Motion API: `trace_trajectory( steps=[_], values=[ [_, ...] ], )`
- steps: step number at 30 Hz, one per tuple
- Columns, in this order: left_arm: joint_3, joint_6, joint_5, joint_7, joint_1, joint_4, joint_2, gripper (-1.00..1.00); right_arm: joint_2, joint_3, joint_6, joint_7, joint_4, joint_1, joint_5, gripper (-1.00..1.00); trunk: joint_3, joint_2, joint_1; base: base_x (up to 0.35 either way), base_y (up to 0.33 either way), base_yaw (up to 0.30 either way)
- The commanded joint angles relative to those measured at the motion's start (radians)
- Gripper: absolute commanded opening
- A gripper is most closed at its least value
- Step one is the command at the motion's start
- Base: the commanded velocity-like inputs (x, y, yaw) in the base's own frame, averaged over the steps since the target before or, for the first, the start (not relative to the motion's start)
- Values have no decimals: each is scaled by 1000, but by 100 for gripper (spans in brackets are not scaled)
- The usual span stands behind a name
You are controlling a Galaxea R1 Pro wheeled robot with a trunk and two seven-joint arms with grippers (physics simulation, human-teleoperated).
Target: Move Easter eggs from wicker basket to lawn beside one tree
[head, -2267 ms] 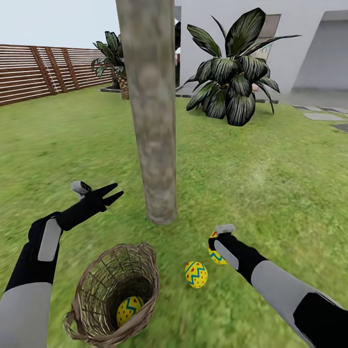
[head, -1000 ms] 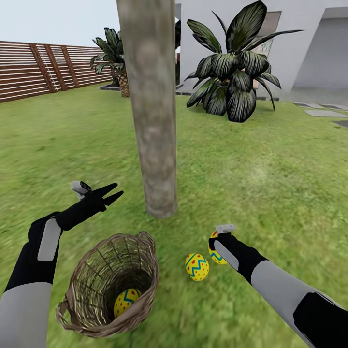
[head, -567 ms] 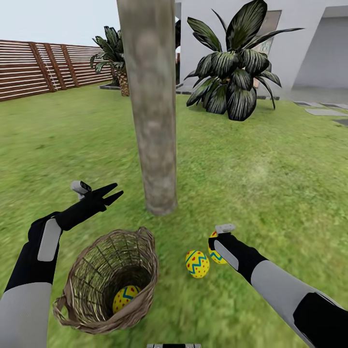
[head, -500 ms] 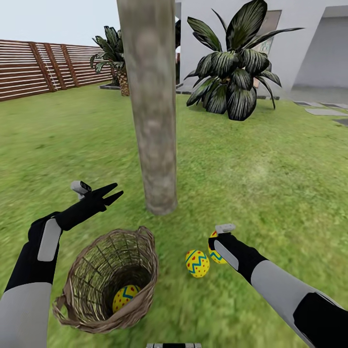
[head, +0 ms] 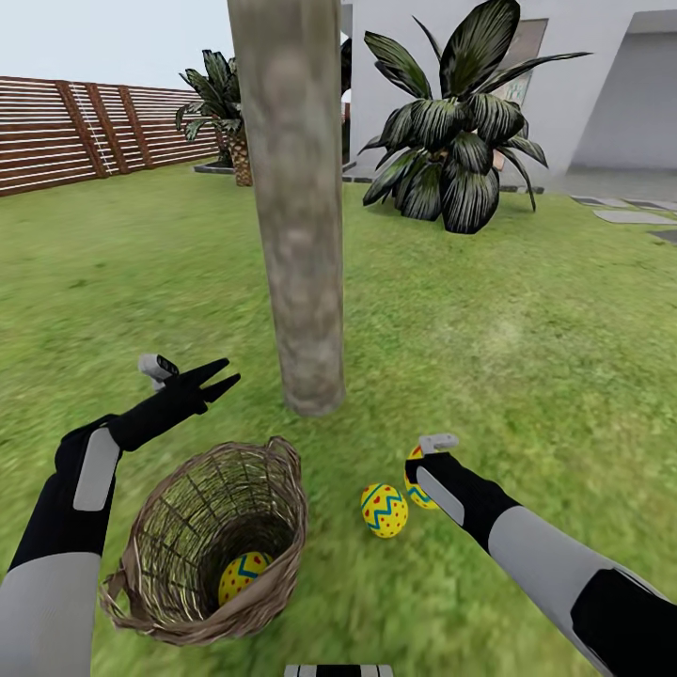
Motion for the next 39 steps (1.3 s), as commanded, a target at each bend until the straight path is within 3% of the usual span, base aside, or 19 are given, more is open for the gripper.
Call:
trace_trajectory(
  steps=[1, 17, 32, 39],
  values=[
    [1, 4, 1, -3, 0, 1, -1, 100, -2, 8, 3, -8, -5, -2, -9, -100, -1, 0, 0, 0, 0, 0],
    [1, 4, 13, -1, 1, -1, -4, 100, -2, 10, 2, -8, -14, -2, -10, -100, -1, 0, 0, 89, -250, 7],
    [1, 3, 13, -1, 1, 1, -6, 100, 1, 11, 2, -9, -12, -1, -11, -100, -1, 0, 0, 24, -39, 273],
    [1, 4, 13, -1, 3, 0, -6, 100, -1, 10, 1, -9, -12, -1, -11, -100, -23, -49, 27, 0, 0, 64]
  ],
)
